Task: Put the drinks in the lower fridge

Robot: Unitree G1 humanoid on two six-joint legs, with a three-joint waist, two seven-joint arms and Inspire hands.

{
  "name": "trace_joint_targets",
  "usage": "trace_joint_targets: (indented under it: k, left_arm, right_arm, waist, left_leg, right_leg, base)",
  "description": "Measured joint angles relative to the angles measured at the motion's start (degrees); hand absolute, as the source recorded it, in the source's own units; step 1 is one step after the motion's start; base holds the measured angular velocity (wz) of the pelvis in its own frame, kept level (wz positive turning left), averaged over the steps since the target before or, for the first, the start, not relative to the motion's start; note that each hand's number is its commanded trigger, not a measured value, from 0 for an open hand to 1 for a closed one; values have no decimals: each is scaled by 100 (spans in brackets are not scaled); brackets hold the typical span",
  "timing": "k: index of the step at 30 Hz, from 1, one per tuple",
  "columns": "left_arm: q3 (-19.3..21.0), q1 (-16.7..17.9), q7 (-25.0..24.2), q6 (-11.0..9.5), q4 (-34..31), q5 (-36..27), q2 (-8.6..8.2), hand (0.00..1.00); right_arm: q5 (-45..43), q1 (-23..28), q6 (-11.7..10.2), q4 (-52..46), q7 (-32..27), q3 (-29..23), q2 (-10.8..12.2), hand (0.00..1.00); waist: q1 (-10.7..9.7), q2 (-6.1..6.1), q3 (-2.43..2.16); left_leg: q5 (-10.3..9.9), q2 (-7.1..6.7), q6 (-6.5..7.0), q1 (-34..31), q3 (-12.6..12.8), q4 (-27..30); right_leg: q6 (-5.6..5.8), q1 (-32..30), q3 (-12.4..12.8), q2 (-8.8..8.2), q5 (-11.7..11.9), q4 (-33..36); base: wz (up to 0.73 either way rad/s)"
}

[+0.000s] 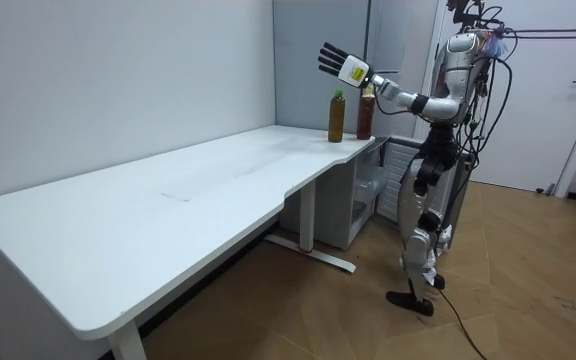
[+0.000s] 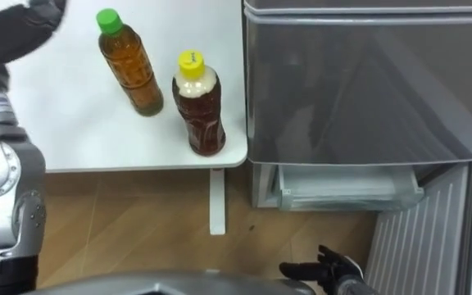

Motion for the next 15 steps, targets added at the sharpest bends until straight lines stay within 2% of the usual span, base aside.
trace_joint_targets:
  k: [4, 10, 15]
  left_arm:
    - [-268, -165, -710, 293, -12, -2, -3, 0]
    - [-343, -197, -1510, 494, -186, -615, -2, 0]
    - [-340, -198, -1871, 625, -224, -659, -3, 0]
  right_arm:
    - [2, -81, -1, 30, 88, 9, 0, 0]
    - [-40, -226, 28, 190, 137, -11, 1, 0]
    - [-63, -273, 103, 227, 135, -22, -1, 0]
  waist:
    - [-113, -5, 13]
    - [-203, 0, 14]
    - [-193, -8, 13]
  left_leg:
    - [0, 2, 0, 3, 18, -10]
    - [0, 4, 0, 3, 29, -13]
    - [0, 7, 0, -32, 30, 1]
  right_leg:
    - [0, -3, 26, 4, 0, -7]
    - [0, -15, 37, 1, 0, -12]
    - [0, -50, 44, 2, 0, -1]
  base:
    - [-1]
    - [0]
    - [0]
